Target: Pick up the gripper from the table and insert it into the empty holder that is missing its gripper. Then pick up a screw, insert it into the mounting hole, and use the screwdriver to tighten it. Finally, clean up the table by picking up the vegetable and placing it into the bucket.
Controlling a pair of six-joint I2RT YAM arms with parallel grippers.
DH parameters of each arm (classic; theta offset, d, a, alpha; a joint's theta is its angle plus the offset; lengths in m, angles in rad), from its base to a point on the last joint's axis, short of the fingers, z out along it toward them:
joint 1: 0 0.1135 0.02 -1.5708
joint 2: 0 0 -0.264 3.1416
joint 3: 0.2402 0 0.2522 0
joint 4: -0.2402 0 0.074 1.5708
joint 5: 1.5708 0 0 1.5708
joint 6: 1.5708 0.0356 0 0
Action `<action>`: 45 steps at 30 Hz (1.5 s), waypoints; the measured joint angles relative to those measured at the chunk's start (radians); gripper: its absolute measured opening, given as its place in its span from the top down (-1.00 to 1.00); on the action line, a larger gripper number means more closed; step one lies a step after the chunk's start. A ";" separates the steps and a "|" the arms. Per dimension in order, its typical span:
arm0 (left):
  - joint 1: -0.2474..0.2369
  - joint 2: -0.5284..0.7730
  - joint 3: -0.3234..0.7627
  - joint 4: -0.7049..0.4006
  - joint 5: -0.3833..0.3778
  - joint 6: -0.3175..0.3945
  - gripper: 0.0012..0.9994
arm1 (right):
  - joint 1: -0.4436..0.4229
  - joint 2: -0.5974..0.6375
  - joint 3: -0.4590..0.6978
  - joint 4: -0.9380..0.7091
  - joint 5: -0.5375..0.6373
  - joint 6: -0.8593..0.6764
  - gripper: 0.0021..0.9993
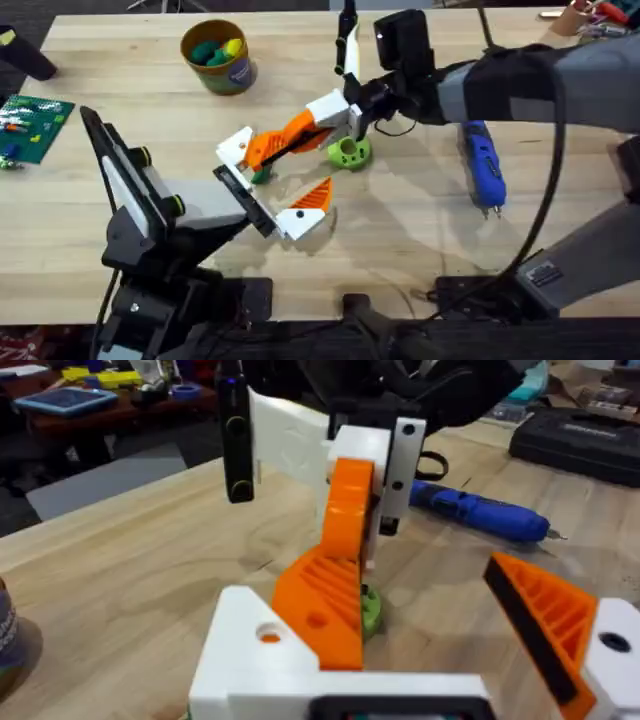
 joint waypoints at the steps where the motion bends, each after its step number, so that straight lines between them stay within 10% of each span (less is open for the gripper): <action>1: 0.000 0.000 0.000 0.000 0.001 -0.001 -0.97 | 0.004 0.008 0.005 0.002 -0.002 0.000 0.97; 45: 0.000 0.000 0.000 0.000 -0.006 -0.007 -0.97 | 0.044 0.111 0.134 0.009 -0.022 0.063 0.97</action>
